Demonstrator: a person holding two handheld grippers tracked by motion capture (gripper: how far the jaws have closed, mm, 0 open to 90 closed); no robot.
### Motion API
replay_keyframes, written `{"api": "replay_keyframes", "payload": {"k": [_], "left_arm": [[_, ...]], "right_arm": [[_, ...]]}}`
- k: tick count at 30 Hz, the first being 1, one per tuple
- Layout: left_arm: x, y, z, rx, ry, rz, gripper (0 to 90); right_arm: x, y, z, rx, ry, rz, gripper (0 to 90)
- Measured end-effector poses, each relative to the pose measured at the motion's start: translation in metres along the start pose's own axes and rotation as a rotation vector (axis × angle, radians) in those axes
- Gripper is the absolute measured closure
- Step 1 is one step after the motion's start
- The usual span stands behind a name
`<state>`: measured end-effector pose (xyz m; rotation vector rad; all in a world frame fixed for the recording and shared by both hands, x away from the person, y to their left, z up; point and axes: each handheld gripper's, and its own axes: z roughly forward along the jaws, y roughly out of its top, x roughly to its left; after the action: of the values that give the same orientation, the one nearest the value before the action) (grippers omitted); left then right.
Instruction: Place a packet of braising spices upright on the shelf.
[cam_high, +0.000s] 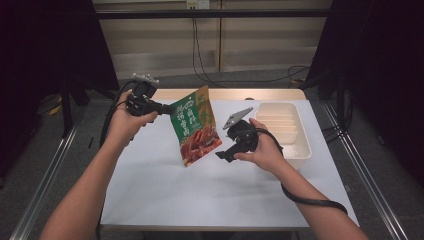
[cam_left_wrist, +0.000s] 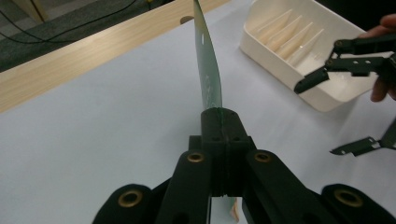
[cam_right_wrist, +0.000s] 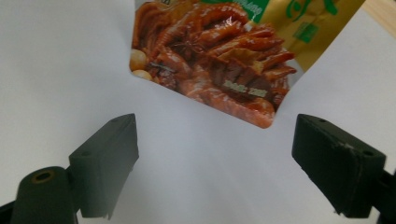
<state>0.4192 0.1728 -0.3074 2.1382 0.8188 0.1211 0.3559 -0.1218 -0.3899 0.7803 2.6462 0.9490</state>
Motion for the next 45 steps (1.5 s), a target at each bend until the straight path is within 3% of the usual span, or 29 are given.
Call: {"api": "replay_keyframes", "payload": {"k": [9, 10, 20, 45], "left_arm": [[-0.020, 0.004, -0.001, -0.010, -0.030, 0.045, 90.0], [-0.021, 0.004, -0.002, -0.008, -0.032, 0.050, 90.0], [-0.032, 0.004, -0.005, 0.005, -0.052, 0.086, 90.0], [-0.052, -0.001, -0.009, 0.001, -0.111, 0.134, 90.0]], "right_arm": [[-0.017, 0.012, -0.010, 0.023, 0.000, -0.015, 14.6], [-0.019, 0.014, -0.011, 0.025, 0.005, -0.036, 14.6], [-0.032, 0.031, -0.023, 0.020, -0.003, -0.053, 14.6], [-0.046, 0.061, -0.040, 0.015, -0.014, -0.099, 14.5]]}}
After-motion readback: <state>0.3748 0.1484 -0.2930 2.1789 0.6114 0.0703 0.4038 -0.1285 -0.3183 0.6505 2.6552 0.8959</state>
